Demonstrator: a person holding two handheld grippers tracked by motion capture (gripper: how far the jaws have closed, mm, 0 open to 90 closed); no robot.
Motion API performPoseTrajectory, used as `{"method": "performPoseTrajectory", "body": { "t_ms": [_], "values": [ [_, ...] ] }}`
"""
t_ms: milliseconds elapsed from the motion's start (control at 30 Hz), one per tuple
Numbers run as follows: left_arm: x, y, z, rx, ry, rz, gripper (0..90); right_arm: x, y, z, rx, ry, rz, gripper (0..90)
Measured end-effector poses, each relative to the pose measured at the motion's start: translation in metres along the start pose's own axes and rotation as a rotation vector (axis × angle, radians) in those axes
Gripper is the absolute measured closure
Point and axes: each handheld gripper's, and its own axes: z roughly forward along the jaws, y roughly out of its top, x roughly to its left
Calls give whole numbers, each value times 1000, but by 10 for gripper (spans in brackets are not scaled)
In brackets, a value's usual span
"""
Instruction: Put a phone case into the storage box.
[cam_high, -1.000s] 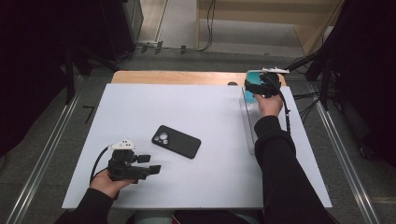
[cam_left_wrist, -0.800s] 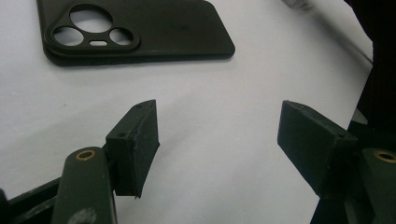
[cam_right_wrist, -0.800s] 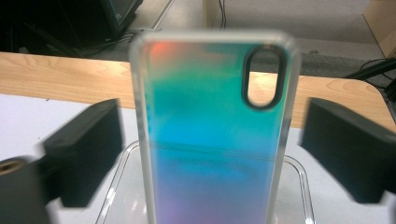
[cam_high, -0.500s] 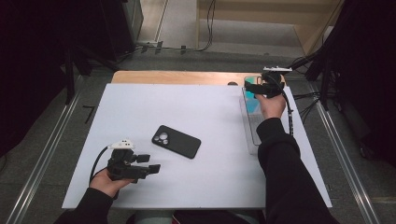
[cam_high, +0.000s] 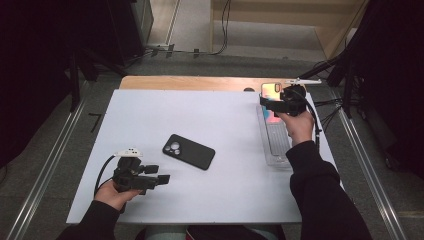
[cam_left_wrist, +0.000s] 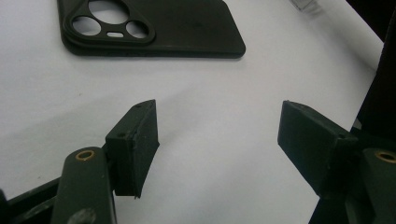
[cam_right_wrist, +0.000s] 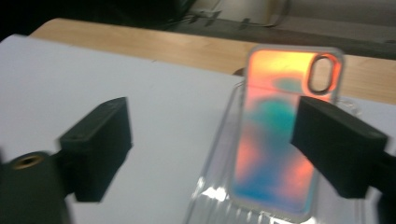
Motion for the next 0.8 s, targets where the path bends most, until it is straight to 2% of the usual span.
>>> {"method": "performPoseTrajectory", "body": {
  "t_ms": [33, 133, 300, 600, 800],
  "values": [
    [0, 0, 0, -1, 1, 0, 292, 3, -1, -3, 16, 23, -13, 136],
    [1, 1, -1, -1, 2, 2, 292, 12, -6, -13, 38, 105, -53, 226],
    [2, 2, -3, -10, 3, 0, 292, 21, -15, -26, 44, 190, -56, 226],
    [6, 5, -2, -14, -10, 0, 292, 34, -37, -39, 62, 265, -97, 226],
    [5, 8, 0, -6, -27, 18, 291, 43, -53, -47, 79, 287, -128, 226]
  ]
}}
